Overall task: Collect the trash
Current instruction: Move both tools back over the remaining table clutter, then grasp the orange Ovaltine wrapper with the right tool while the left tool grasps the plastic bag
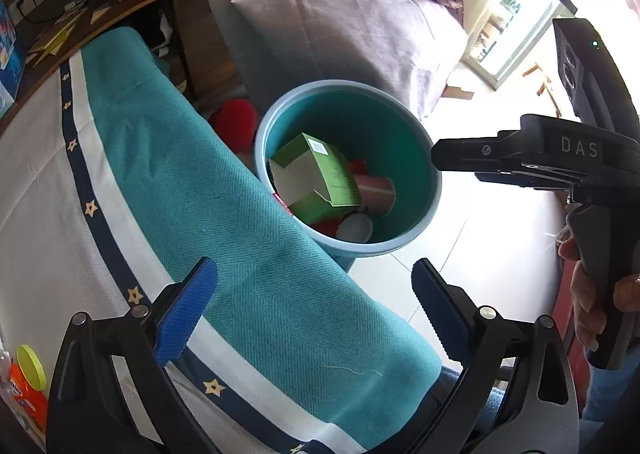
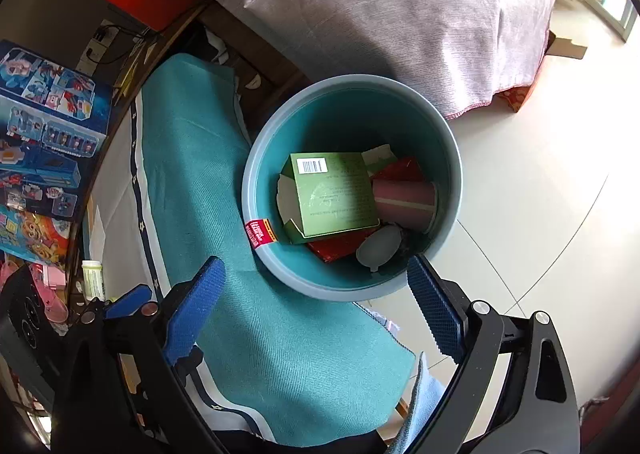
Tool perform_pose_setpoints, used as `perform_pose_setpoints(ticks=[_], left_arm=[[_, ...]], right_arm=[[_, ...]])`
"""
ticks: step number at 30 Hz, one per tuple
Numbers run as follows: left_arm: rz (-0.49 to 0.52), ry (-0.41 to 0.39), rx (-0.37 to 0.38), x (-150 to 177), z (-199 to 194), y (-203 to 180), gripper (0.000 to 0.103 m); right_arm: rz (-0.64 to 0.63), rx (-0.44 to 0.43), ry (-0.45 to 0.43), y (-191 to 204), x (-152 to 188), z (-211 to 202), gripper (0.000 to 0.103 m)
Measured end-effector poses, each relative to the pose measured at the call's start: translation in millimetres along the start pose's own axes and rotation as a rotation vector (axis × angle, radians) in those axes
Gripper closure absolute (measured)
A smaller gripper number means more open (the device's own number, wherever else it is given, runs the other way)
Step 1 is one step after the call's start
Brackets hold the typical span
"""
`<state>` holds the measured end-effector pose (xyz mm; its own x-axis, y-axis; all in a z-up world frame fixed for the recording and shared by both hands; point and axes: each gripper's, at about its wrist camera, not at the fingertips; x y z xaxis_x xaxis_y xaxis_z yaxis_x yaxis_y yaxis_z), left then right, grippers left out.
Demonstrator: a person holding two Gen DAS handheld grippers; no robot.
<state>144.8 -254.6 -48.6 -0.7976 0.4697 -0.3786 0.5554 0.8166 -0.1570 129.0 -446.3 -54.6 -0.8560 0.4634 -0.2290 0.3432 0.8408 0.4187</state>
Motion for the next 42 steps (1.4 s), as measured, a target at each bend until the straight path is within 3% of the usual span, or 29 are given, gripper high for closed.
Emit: perform_pose_setpoints(ticks=[11, 21, 32, 42], left_arm=[[-0.112, -0.029, -0.017, 37.3, -30.2, 54.0, 0.004], [-0.293, -0.106, -0.109, 92.3, -75.5, 129.4, 0.004], [-0.482, -0.141, -0.237, 182.6, -124.1, 230.1, 0.004], [-0.642, -0.194, -0.269, 260.9, -160.9, 299.0, 0.004]], right_arm=[[-0.135, 0.004, 0.056, 73.8, 18.0, 16.1, 0.015], [-0.289, 0.007, 0.137, 157.6, 39.4, 46.6, 0.015], [-0.482, -0.009, 0.263, 260.8, 81.2, 92.1, 0.015], [-0.659, -0.084, 0.371, 365.5, 131.8, 130.7, 0.015]])
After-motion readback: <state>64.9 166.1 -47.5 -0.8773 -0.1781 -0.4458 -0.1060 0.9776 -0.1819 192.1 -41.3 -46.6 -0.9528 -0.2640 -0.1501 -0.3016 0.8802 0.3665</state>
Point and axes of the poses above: each gripper's, at about its wrist camera, not at the fingertips, and z roughly the way its jaws point, y to its left, x to its underside, and after that the axes turned 1 degree about -z, right-handed
